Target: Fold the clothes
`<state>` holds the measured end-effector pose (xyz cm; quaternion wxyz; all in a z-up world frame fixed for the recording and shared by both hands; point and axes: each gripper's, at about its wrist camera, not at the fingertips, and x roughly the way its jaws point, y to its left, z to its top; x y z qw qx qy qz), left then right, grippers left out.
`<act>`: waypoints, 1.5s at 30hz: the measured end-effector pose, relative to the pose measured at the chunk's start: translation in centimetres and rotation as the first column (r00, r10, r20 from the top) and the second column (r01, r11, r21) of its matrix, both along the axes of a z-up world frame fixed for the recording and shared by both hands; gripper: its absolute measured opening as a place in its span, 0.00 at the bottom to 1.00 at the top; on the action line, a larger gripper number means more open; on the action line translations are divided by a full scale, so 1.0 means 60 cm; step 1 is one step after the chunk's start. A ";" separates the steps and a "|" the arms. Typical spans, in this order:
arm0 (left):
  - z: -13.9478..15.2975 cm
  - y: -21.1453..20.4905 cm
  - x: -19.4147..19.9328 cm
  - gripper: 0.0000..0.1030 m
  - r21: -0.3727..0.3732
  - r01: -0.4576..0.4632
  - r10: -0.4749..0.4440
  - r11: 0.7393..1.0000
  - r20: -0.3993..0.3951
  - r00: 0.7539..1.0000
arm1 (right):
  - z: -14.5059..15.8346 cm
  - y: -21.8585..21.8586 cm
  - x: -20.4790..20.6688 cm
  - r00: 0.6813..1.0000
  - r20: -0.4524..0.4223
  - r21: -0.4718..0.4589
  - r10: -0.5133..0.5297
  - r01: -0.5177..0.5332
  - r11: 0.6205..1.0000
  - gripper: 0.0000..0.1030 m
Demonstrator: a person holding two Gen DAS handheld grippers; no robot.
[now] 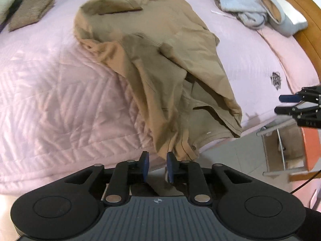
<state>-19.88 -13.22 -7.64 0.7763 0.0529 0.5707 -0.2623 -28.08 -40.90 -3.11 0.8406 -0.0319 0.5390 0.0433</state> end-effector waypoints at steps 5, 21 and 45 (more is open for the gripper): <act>0.102 0.019 0.017 0.44 0.016 -0.114 0.113 0.993 0.057 0.992 | 0.043 0.006 0.084 0.990 0.142 0.011 -0.006 0.004 1.000 0.55; -0.008 -0.142 0.185 0.52 0.113 -0.254 0.224 0.960 0.228 0.948 | -0.135 0.112 0.322 0.983 0.144 0.128 0.110 -0.129 0.983 0.56; 0.036 -0.268 0.190 0.53 0.196 -0.183 0.137 0.963 0.230 0.963 | -0.022 -0.149 0.207 0.945 0.285 0.181 -0.160 0.111 0.977 0.01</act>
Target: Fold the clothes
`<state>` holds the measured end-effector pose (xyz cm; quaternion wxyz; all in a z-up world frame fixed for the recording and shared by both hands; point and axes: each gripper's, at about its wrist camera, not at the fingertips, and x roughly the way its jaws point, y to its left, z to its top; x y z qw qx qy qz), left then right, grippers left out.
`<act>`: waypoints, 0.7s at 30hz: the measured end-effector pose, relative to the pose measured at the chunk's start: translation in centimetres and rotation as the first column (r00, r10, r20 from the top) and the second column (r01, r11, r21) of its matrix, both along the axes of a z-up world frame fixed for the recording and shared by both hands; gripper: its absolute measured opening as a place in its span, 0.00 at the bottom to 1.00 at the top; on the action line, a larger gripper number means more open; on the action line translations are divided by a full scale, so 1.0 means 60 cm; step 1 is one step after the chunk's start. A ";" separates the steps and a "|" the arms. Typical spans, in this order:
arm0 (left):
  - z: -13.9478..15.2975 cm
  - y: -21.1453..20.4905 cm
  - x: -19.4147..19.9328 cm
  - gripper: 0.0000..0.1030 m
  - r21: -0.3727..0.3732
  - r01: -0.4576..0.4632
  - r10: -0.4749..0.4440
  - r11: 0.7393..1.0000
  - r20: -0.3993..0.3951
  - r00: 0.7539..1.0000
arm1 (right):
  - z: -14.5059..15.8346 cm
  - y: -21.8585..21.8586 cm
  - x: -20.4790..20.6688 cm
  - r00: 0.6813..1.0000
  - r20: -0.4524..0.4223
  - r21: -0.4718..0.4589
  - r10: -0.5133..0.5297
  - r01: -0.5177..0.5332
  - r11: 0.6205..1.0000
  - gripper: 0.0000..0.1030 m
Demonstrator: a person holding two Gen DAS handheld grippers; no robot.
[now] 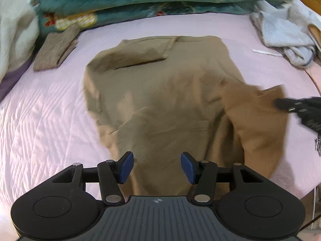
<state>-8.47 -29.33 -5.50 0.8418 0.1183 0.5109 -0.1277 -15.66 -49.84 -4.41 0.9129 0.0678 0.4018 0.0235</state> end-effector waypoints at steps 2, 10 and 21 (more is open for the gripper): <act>-0.003 -0.032 0.005 0.53 0.019 0.027 -0.027 0.999 -0.005 1.000 | 0.001 -0.051 -0.029 0.997 -0.005 -0.014 -0.071 0.071 0.997 0.01; -0.041 -0.130 0.007 0.54 0.115 0.132 -0.131 0.984 -0.019 0.991 | -0.072 -0.185 -0.105 0.953 -0.124 -0.008 -0.275 0.276 0.961 0.02; -0.109 -0.194 0.061 0.54 0.244 0.142 -0.148 0.959 0.004 0.989 | -0.089 -0.234 -0.143 0.909 -0.234 -0.020 -0.345 0.351 0.936 0.40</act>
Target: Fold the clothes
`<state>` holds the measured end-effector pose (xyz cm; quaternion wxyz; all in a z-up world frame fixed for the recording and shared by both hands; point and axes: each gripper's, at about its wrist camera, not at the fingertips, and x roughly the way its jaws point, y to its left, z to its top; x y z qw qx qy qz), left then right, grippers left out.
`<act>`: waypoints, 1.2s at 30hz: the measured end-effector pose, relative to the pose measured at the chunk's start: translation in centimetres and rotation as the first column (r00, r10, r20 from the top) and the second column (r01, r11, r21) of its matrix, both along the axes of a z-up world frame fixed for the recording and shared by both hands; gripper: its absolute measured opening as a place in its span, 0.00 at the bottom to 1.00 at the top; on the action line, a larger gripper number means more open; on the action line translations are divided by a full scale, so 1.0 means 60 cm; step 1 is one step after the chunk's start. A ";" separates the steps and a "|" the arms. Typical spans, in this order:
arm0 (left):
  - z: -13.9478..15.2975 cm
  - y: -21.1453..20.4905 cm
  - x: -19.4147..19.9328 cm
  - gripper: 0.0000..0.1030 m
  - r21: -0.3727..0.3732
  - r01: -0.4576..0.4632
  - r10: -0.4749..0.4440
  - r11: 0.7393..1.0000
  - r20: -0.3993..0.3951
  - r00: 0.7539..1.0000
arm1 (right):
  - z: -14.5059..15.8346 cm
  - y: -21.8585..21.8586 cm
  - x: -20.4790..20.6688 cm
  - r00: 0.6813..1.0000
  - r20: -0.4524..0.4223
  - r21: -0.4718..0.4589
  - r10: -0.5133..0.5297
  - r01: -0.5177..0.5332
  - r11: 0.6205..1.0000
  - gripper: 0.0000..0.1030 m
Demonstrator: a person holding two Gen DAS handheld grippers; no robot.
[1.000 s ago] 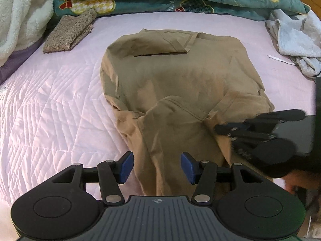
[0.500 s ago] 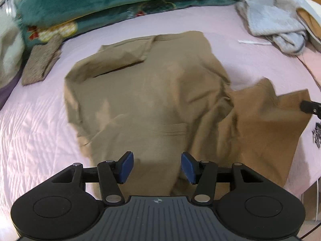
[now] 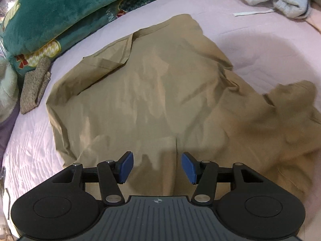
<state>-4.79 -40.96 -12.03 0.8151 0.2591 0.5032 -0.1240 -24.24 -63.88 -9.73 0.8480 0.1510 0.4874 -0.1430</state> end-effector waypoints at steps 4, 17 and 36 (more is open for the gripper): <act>-0.041 -0.011 0.022 0.54 0.009 -0.006 0.006 1.000 -0.032 0.999 | 0.020 0.004 0.023 0.999 0.013 -0.022 0.046 -0.046 0.999 0.43; -0.037 0.044 0.023 0.03 -0.208 -0.065 0.051 0.976 -0.074 0.996 | 0.054 0.127 0.083 0.972 0.068 -0.045 0.223 -0.220 0.974 0.68; -0.039 0.056 0.055 0.21 -0.293 -0.088 0.062 0.952 -0.097 0.993 | 0.048 0.155 0.077 0.976 0.038 -0.032 0.213 -0.212 0.977 0.68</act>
